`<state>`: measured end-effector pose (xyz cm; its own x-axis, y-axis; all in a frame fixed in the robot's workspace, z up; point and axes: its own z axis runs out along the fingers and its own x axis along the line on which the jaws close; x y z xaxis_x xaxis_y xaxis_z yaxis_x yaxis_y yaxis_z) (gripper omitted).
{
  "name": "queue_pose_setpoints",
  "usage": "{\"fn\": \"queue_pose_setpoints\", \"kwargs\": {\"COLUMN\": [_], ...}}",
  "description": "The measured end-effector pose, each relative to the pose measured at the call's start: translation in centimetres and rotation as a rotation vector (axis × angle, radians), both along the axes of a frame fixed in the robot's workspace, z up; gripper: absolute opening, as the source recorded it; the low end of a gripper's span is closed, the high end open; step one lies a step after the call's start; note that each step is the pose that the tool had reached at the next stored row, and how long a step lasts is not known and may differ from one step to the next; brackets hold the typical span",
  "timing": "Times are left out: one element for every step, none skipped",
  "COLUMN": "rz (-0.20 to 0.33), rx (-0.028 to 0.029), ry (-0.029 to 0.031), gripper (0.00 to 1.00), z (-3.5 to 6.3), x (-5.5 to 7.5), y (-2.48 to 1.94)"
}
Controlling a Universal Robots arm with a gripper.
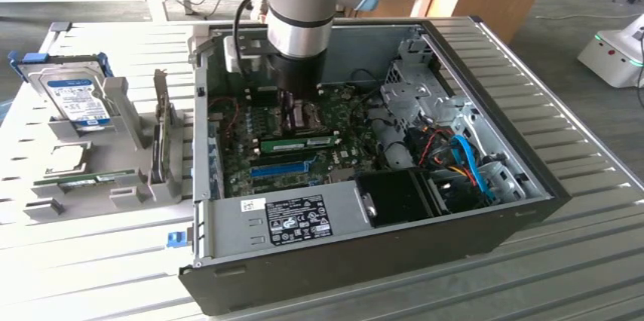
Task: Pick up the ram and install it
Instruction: 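Press down the ram until it locks into place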
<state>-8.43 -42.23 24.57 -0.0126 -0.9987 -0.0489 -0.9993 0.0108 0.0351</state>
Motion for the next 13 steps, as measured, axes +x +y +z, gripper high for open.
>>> {"fn": "queue_pose_setpoints", "kwargs": {"rz": [0.000,0.000,0.000,0.000,0.000,0.000,0.000,0.000,0.000,0.000,0.000,0.000,0.000], "rx": [0.0000,0.0001,0.0001,0.0001,0.0001,0.0001,0.0001,0.0001,0.0001,0.0001,0.0001,0.0000,0.0001], "ry": [0.0000,0.0000,0.0000,0.0000,0.0000,-0.0001,-0.0001,-0.0001,-0.0001,0.0000,0.0000,0.0000,0.0000], "gripper": [0.11,0.11,0.11,0.11,0.11,0.11,0.11,0.11,0.11,0.11,0.11,0.11,0.11], "z": [0.00,0.00,0.00,0.00,0.00,-0.01,-0.01,-0.01,-0.01,0.00,0.00,0.00,0.00], "x": [-0.13,-0.26,-0.39,-0.53,-0.66,-0.77,-0.88,-0.98,-1.03,-1.03,-1.04,-1.04,-1.04], "y": [0.00,0.01,0.01,0.01,0.01,0.01,0.01,0.01,0.01,0.01,0.01,0.01,0.01]}}
